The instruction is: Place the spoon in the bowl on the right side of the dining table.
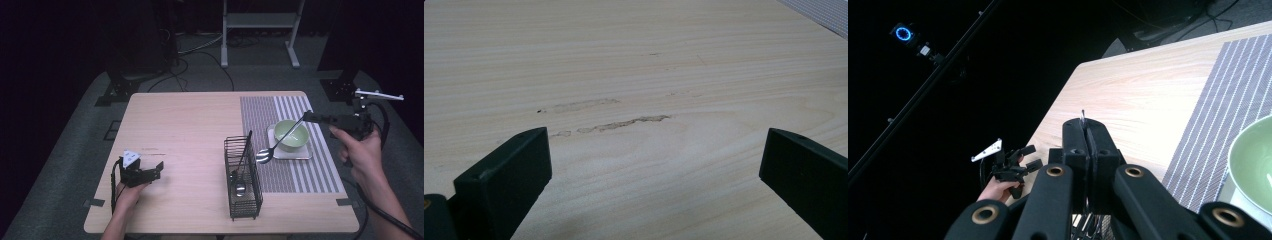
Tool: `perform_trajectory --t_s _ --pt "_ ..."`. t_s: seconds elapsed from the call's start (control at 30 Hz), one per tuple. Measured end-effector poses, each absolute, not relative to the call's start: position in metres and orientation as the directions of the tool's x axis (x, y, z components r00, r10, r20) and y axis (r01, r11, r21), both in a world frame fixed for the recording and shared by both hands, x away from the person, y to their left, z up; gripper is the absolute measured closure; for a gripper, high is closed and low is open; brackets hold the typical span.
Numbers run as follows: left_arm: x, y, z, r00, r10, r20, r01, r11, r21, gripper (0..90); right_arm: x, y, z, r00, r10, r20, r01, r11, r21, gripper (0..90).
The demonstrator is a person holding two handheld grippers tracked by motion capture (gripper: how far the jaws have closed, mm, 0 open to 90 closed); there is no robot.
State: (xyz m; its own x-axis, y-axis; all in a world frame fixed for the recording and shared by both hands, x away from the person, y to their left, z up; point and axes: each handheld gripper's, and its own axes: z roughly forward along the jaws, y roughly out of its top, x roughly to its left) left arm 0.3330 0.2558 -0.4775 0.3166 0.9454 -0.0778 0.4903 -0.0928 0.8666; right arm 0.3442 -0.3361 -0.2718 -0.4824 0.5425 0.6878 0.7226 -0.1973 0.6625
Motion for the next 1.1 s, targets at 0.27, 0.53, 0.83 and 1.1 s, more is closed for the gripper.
perform_trajectory --t_s 0.27,0.53,0.83,1.1 --pt "0.333 0.256 -0.478 0.316 0.946 -0.077 0.489 -0.093 0.867 0.0 0.346 -0.343 -0.273 -0.463 0.555 0.691 0.726 -0.211 0.655 88.5" --pt "0.333 0.256 -0.478 0.313 0.946 -0.079 0.489 -0.089 0.868 0.0 0.349 -0.35 -0.276 -0.442 0.57 0.692 0.727 -0.225 0.649 88.5" --pt "0.333 0.256 -0.478 0.315 0.946 -0.076 0.489 -0.093 0.867 0.0 0.353 -0.359 -0.284 -0.416 0.589 0.693 0.726 -0.243 0.643 88.4" --pt "0.333 0.256 -0.478 0.315 0.946 -0.075 0.489 -0.094 0.867 0.0 0.357 -0.361 -0.29 -0.398 0.607 0.688 0.728 -0.247 0.64 88.4"
